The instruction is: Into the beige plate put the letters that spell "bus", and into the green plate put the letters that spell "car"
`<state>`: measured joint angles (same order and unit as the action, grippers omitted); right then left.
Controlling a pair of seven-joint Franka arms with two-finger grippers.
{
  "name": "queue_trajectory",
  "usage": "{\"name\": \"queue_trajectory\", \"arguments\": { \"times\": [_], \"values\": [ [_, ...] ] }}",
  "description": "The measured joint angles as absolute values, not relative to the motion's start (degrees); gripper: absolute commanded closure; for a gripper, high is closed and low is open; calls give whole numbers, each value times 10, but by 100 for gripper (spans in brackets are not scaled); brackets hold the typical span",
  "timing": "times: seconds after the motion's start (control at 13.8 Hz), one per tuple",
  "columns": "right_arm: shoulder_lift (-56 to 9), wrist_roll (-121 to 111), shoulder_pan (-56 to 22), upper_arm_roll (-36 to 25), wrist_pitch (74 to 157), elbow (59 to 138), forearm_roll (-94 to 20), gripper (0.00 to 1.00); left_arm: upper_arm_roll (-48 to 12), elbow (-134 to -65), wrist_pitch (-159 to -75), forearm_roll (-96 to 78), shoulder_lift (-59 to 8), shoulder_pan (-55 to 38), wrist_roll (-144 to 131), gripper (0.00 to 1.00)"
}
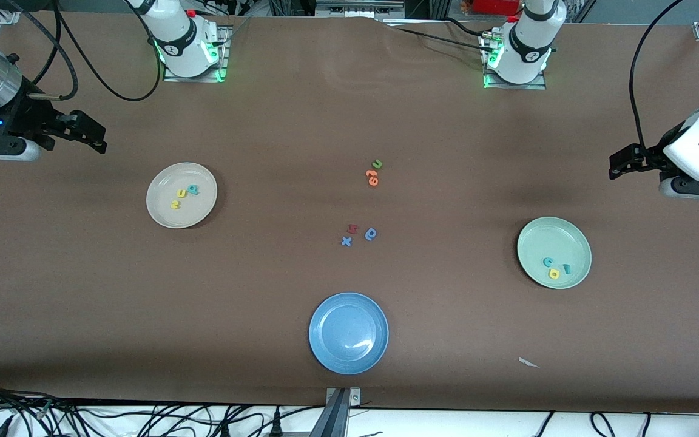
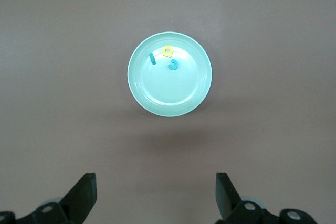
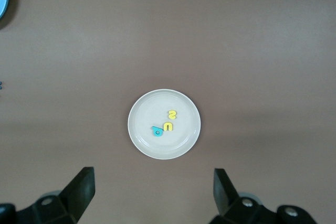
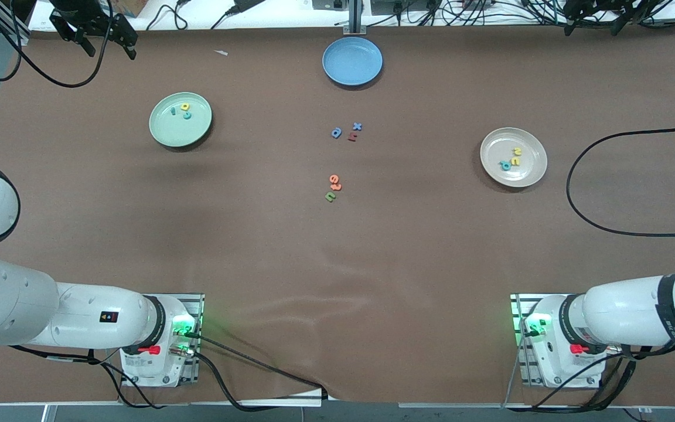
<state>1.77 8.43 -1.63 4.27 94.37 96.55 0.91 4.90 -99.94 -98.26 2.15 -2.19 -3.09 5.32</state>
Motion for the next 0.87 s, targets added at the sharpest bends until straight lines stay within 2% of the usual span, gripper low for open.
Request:
{"name": "queue_trajectory", "arguments": {
  "times": [0.87],
  "values": [
    [18,84,-16,43,944,965,9,0,37,-999,-983,21,-17,-34,54,0]
  ]
}}
